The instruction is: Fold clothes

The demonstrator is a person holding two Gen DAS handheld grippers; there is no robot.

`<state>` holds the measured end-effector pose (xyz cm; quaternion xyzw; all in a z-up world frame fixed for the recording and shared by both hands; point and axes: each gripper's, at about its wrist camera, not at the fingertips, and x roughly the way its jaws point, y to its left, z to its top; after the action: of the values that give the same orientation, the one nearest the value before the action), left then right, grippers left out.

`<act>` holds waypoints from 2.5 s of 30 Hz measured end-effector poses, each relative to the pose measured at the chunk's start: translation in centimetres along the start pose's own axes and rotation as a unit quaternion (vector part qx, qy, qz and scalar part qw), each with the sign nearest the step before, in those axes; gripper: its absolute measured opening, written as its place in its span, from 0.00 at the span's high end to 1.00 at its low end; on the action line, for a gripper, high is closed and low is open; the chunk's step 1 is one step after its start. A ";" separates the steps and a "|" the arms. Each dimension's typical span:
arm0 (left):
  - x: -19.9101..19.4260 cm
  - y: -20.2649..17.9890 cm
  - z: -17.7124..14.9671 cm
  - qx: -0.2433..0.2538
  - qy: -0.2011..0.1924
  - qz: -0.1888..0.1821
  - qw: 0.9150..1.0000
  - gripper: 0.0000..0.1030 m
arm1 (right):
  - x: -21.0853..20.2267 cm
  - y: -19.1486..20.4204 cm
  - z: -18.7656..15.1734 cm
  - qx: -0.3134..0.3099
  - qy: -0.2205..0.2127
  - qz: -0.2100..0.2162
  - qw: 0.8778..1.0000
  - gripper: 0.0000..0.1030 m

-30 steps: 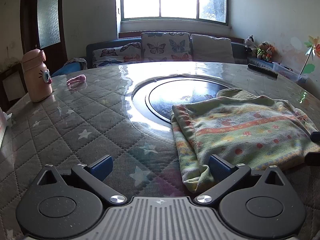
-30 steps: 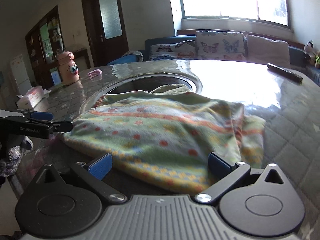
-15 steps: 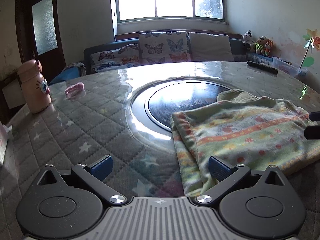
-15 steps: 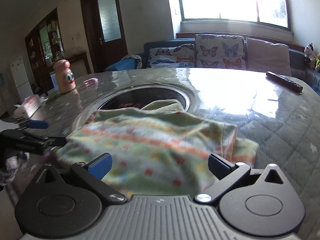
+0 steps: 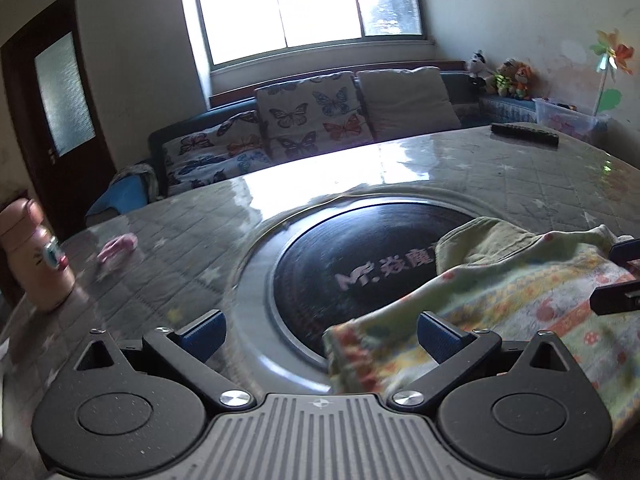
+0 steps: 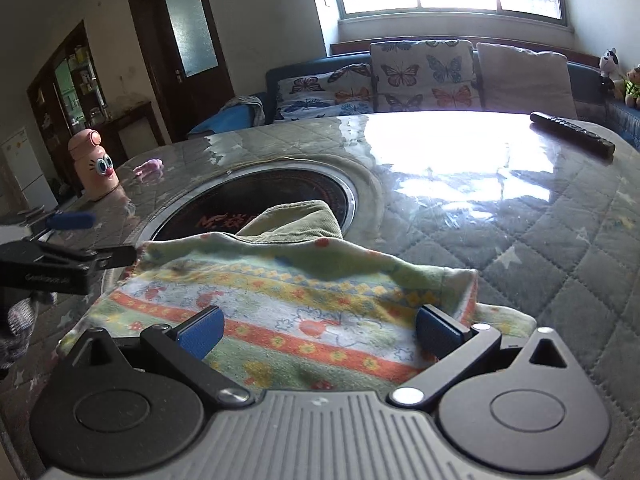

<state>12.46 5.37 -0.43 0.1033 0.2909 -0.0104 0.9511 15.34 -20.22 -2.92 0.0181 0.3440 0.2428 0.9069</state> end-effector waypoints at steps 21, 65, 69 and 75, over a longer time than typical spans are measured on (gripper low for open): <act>3.2 -1.1 0.4 0.027 0.018 0.006 0.999 0.00 | -0.3 0.7 0.0 -0.011 -0.002 -0.001 1.000 0.00; -4.0 0.7 -4.7 -0.030 0.015 0.024 0.999 0.00 | -5.1 5.6 -4.3 -0.059 0.000 0.017 0.998 0.00; -4.1 1.6 -4.6 -0.047 0.017 0.028 0.998 0.00 | -4.6 7.6 -4.2 -0.089 0.005 0.031 0.995 0.00; -4.3 3.0 -4.7 -0.066 0.016 0.034 0.997 0.00 | -4.2 10.2 -4.1 -0.131 0.012 0.052 0.990 0.00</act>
<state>6.59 9.09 -1.28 0.0499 0.3028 0.0429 0.9508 5.66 -13.66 -1.48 -0.0861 0.3188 0.3332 0.8831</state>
